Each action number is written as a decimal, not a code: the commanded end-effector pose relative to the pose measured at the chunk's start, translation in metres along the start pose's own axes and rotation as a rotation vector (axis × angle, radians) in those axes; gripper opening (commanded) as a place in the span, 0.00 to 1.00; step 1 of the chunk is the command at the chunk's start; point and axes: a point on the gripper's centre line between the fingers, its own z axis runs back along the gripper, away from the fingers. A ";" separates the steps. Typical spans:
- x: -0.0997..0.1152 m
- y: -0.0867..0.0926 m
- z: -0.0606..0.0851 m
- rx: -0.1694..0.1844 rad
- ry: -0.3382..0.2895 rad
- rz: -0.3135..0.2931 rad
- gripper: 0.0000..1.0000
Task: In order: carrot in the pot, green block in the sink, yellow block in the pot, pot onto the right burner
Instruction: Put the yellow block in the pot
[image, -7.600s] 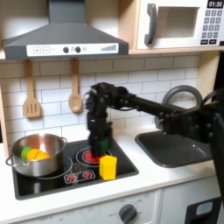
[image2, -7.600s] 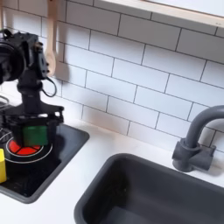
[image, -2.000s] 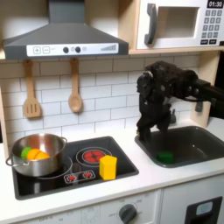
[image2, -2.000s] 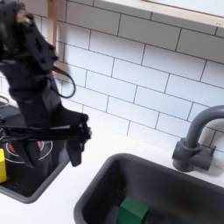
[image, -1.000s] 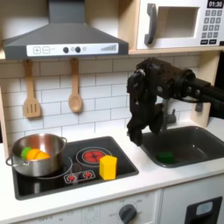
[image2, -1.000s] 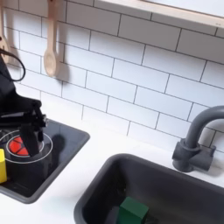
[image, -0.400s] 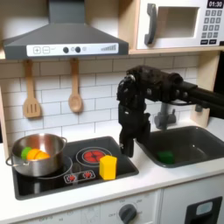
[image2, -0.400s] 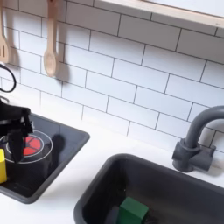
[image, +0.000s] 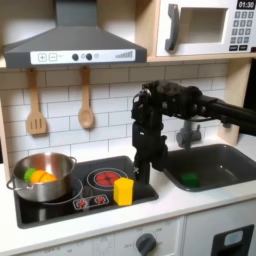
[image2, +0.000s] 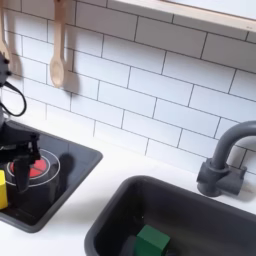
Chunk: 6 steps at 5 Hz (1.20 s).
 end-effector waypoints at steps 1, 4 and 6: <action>0.005 0.013 -0.006 0.053 -0.014 0.054 1.00; 0.013 0.034 -0.028 0.100 0.007 0.077 1.00; 0.019 0.038 -0.039 0.124 0.021 0.089 1.00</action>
